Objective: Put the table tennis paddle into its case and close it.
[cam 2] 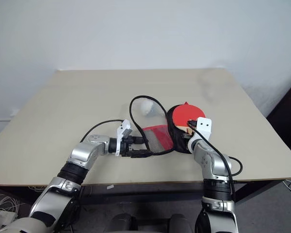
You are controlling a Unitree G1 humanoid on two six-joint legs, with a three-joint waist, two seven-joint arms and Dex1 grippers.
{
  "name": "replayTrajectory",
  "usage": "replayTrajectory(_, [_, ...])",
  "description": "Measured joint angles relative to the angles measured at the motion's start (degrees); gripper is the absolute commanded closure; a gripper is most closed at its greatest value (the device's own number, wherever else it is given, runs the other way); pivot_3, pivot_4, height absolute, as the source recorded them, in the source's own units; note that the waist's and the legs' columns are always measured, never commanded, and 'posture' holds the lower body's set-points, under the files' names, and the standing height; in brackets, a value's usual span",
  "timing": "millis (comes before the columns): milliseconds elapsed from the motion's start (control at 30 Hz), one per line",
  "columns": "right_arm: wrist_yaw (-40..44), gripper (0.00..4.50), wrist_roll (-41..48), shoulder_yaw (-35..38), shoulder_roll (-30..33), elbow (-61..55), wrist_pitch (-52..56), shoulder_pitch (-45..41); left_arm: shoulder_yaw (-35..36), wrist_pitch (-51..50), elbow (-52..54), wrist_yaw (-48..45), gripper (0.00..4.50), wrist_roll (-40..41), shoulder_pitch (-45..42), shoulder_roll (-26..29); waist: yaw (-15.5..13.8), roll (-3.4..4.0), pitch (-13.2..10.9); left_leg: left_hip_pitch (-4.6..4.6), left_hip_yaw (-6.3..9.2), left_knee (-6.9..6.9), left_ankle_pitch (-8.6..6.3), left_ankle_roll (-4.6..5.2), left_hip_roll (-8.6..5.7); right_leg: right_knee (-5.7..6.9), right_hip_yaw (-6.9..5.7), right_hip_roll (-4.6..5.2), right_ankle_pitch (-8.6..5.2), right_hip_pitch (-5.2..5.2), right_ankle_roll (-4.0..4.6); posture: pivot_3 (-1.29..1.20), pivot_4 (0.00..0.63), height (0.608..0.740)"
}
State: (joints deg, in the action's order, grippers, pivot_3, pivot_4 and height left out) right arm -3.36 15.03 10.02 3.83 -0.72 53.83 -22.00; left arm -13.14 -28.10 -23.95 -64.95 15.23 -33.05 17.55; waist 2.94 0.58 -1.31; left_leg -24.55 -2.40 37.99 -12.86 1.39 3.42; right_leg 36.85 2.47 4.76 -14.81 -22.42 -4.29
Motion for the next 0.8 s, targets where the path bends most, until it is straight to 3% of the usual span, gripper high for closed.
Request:
replayTrajectory(133, [1.5,0.2,0.2,-0.4,0.5,-0.2,0.1,0.0,0.0,0.2,-1.2,-0.1,0.0,-0.7,-0.9,-0.2,0.0,-0.02,0.0,0.02,0.01,0.03,0.0,0.0,0.0,-0.01,-0.01,0.0,0.0,0.05,0.0,0.0,0.0,0.728])
replayTrajectory(167, [1.9,0.01,0.1,-0.8,1.0,-0.3,0.0,0.1,0.0,0.4,-1.5,-0.1,0.0,-0.8,-1.1,-0.3,-0.2,-0.02,0.0,0.01,0.01,0.03,0.0,0.0,0.0,-0.01,-0.01,0.0,0.0,0.05,0.0,0.0,0.0,0.728])
replayTrajectory(367, [10.0,0.01,0.8,-3.2,11.3,-12.9,-0.3,10.6,0.2,1.4,-2.7,-0.6,0.0,-0.9,-2.0,-0.6,-0.4,-0.05,0.0,-0.06,0.03,0.02,-0.01,0.0,-0.07,-0.07,-0.05,0.08,-0.03,0.02,-0.04,0.0,0.0,0.728])
replayTrajectory(533, [13.8,0.01,3.7,6.2,15.4,-20.6,-3.1,16.2,0.3,2.6,-5.9,-1.3,0.0,-0.9,-3.9,-1.6,-0.3,-0.1,-0.1,-0.03,0.05,0.03,-0.01,0.0,-0.07,-0.06,-0.05,0.06,-0.04,0.03,-0.04,0.0,0.0,0.728])
replayTrajectory(800, [12.9,0.01,8.0,23.6,16.5,-22.9,-8.8,16.4,0.8,7.8,-16.2,-2.4,0.0,-1.5,-10.5,-4.3,-0.4,-0.19,-0.1,-0.04,0.05,0.04,-0.01,0.01,-0.08,-0.09,-0.04,0.06,-0.04,0.06,-0.04,0.0,0.0,0.728])
